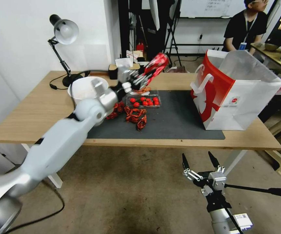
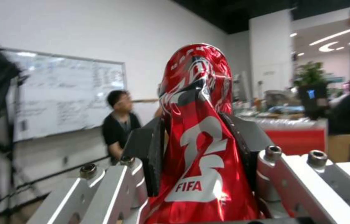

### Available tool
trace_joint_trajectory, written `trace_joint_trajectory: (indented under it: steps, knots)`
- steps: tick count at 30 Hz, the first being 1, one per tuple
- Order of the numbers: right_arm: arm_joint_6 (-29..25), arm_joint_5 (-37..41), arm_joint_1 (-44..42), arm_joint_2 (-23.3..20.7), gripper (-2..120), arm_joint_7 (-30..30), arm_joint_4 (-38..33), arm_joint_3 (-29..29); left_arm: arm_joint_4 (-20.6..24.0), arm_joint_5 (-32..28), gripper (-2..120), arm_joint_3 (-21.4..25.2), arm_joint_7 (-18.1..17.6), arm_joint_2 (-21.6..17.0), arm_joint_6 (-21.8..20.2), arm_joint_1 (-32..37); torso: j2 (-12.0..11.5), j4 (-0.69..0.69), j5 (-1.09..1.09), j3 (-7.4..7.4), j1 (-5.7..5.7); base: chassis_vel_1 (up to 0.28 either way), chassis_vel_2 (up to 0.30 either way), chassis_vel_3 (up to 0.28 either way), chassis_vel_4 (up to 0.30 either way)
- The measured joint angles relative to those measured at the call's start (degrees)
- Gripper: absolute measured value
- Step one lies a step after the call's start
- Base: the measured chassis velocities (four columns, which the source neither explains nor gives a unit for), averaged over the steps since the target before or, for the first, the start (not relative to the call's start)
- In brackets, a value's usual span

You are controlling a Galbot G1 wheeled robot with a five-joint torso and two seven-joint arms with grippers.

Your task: Pick up the trash from the table and place it into the takeout bag.

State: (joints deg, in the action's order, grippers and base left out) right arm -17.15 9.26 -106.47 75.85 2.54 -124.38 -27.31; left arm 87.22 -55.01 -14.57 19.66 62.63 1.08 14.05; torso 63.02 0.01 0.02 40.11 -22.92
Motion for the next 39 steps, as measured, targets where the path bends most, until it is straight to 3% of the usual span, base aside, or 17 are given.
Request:
trace_joint_trajectory:
  steps: [9, 17, 20, 25, 27, 30, 35, 37, 39]
  knots:
    - [-0.2, 0.0, -0.7, -0.2, 100, 0.0, -0.9, -0.2, -9.5, -1.2, 32, -8.8, 1.6, 8.5, 1.9, -9.7, 0.0, -0.01, -0.02, 0.0, 0.0, 0.0, 0.0, 0.0, 0.0]
    - [-0.6, 0.0, -0.9, -0.1, 100, 0.0, -0.9, -0.4, -16.5, -2.3, 32, -13.0, 3.3, 14.0, 2.8, -15.4, 0.0, -0.01, -0.01, 0.0, 0.0, 0.0, 0.0, 0.0, 0.0]
    - [-0.6, 0.0, -0.6, 0.3, 100, 0.0, -0.7, -0.3, -22.8, -2.8, 32, -15.6, 4.3, 19.9, 3.7, -19.4, 0.0, -0.01, -0.01, 0.0, 0.0, 0.0, 0.0, 0.0, 0.0]
    - [-0.8, 0.0, -0.5, 0.4, 100, -0.1, -0.5, -0.2, -27.7, -2.8, 32, -17.2, 5.2, 24.4, 4.7, -22.4, 0.0, -0.03, 0.0, 0.0, 0.0, 0.0, 0.0, 0.0, 0.0]
    - [-1.2, 0.0, -0.8, -0.3, 100, -0.2, -0.3, -0.2, -33.2, -2.3, 32, -18.7, 7.2, 28.4, 5.9, -25.7, 0.0, -0.01, -0.01, -0.01, 0.0, 0.0, 0.0, 0.0, 0.0]
    - [-1.5, 0.0, -1.0, -0.7, 100, -0.3, -0.1, -0.3, -35.9, -1.3, 32, -19.8, 8.2, 29.8, 6.5, -27.3, 0.0, -0.07, 0.0, -0.01, 0.01, 0.0, 0.0, 0.0, 0.0]
    - [-2.0, 0.1, -1.0, -0.6, 100, -0.3, 0.4, -0.4, -38.9, 1.8, 32, -20.9, 9.0, 30.1, 7.6, -28.8, 0.0, 0.0, -0.02, -0.01, 0.01, 0.0, 0.0, 0.0, 0.0]
    - [-2.2, 0.2, -1.0, -0.5, 100, -0.4, 0.6, -0.4, -41.5, 7.5, 32, -22.0, 9.8, 29.9, 10.0, -29.5, 0.0, 0.01, -0.03, -0.01, 0.01, 0.0, 0.0, 0.0, 0.0]
    - [-2.3, 0.2, -1.0, -0.5, 100, -0.4, 0.7, -0.4, -42.3, 9.0, 32, -22.3, 10.1, 29.9, 10.8, -29.7, 0.0, 0.0, -0.03, -0.01, 0.0, 0.0, 0.0, 0.0, 0.0]
